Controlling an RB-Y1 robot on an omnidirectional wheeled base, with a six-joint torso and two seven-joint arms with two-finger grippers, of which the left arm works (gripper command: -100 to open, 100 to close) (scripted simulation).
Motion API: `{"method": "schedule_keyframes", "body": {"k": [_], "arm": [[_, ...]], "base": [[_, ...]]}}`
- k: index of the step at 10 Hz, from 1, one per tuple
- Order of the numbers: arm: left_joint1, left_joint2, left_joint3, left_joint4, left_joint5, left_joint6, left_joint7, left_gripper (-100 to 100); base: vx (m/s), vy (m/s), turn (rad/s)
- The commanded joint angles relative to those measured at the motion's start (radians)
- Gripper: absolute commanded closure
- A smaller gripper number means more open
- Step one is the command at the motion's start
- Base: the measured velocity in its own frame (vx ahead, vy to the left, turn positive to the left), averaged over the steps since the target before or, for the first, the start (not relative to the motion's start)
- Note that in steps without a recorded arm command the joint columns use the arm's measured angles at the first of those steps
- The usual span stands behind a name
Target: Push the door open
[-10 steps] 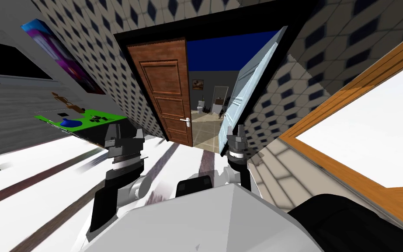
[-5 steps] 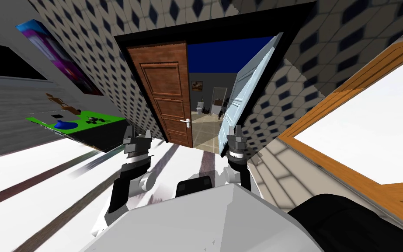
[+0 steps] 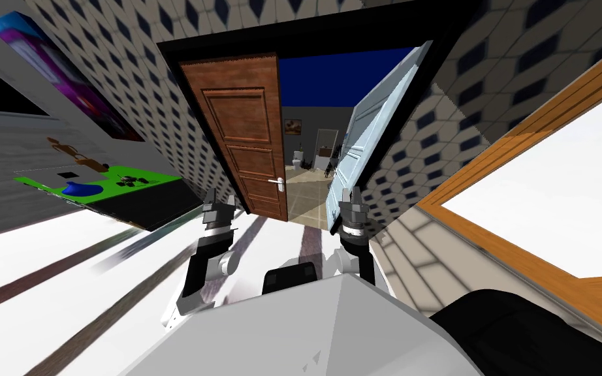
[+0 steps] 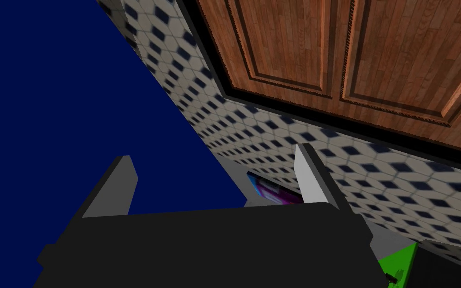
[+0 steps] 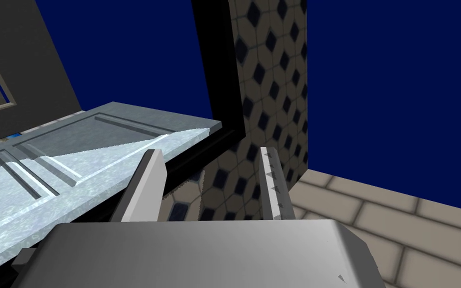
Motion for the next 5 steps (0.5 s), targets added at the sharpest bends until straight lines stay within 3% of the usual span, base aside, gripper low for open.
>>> {"method": "schedule_keyframes", "body": {"k": [1,4,5], "arm": [[-0.027,0.007,-0.004,0.05,0.001,-0.007,0.005,-100],[-0.078,0.016,-0.011,0.136,0.001,-0.009,0.011,-100],[-0.078,0.016,-0.011,0.151,0.001,-0.009,0.011,-100]], "base": [[0.049,0.036,-0.035],[0.06,0.043,-0.047],[0.049,0.031,-0.028]]}}
